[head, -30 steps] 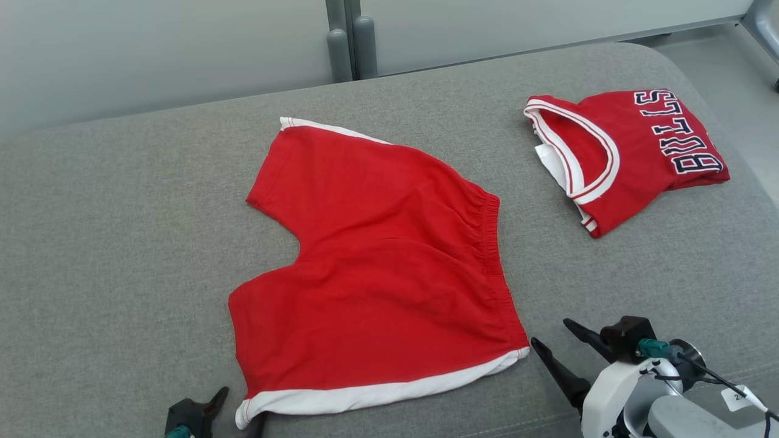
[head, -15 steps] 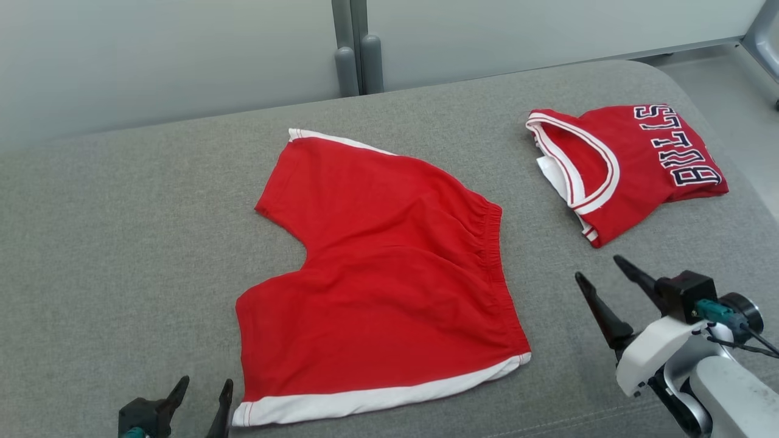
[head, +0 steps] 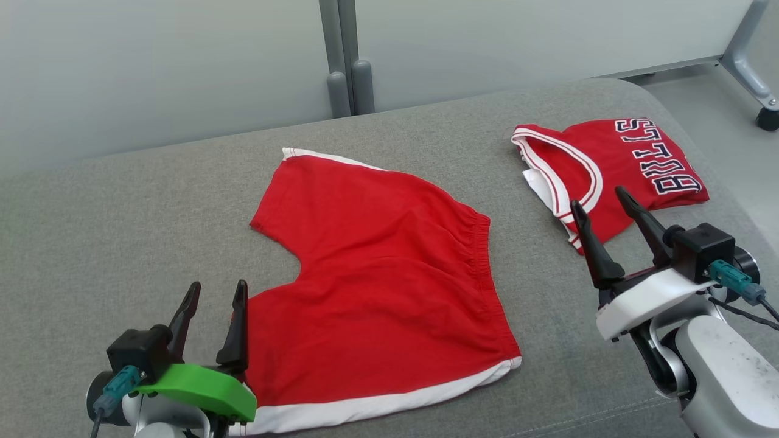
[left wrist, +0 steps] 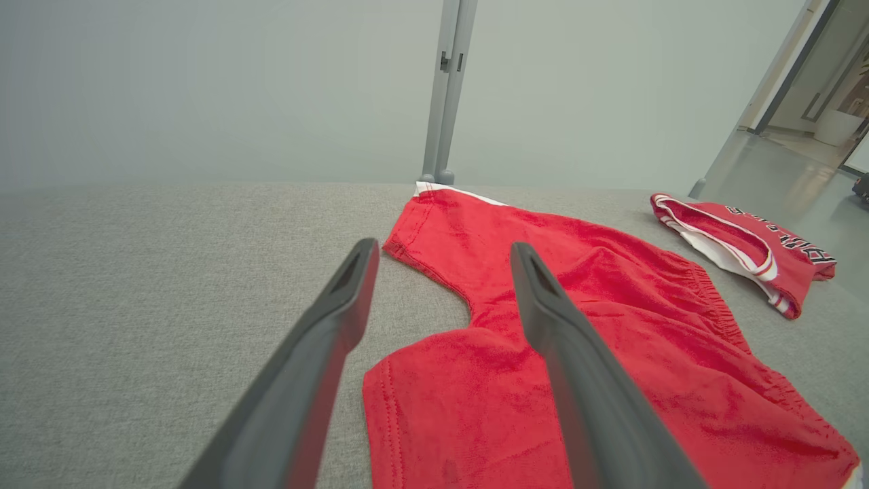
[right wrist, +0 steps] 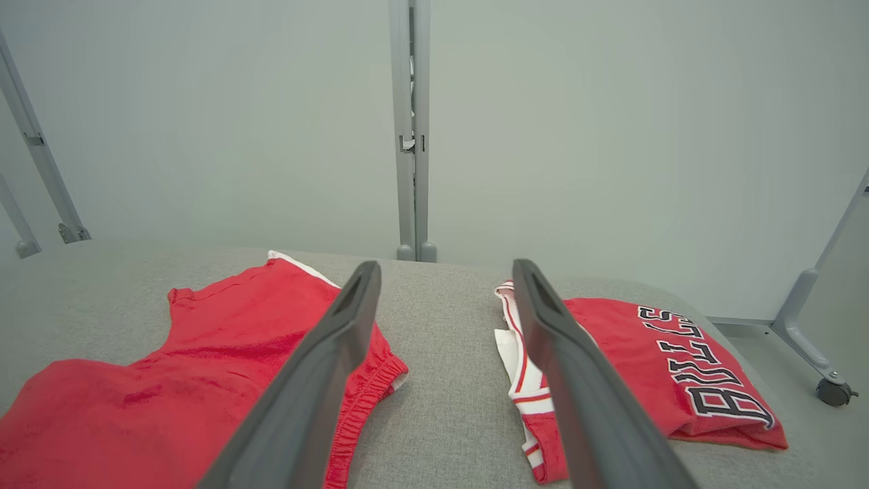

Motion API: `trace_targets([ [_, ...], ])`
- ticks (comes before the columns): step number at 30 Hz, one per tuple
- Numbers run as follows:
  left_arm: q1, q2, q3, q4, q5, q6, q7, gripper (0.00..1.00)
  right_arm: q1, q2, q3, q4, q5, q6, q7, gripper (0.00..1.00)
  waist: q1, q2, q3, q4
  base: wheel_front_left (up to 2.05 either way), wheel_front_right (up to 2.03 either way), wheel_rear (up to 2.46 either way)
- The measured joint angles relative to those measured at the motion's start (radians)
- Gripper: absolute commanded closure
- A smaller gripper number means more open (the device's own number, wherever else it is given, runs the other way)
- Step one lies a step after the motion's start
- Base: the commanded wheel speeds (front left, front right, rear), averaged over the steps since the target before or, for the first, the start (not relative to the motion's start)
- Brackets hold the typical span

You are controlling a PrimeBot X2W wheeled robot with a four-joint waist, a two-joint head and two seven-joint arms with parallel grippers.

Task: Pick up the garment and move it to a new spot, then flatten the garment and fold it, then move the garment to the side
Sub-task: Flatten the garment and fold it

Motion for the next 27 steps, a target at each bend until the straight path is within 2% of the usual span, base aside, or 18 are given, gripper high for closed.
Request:
trace_targets([
  [4,0.0,-0.034,0.038,-0.021,0.0,0.009,0.0,0.0,0.002,0.027,-0.026,-0.029,0.0,-0.012,-0.001,0.0,0.0,0.0,-0.002,-0.004,0.0,0.0,0.0],
  [11,0.023,-0.057,0.097,-0.036,0.008,0.012,-0.003,0.0,0.019,0.073,-0.065,-0.058,-0.001,-0.038,-0.001,0.0,0.0,0.0,-0.007,-0.008,0.0,0.0,0.0],
  [18,0.073,-0.095,0.097,-0.037,0.038,0.012,-0.003,0.0,0.055,0.105,-0.05,-0.062,-0.021,-0.038,-0.001,0.0,0.0,0.0,-0.016,-0.01,0.0,0.0,0.0],
  [27,0.112,-0.114,0.116,-0.055,0.082,0.012,-0.003,0.0,0.108,0.118,-0.03,-0.06,-0.044,-0.038,-0.001,0.0,0.0,0.0,-0.026,-0.008,0.0,0.0,0.0],
])
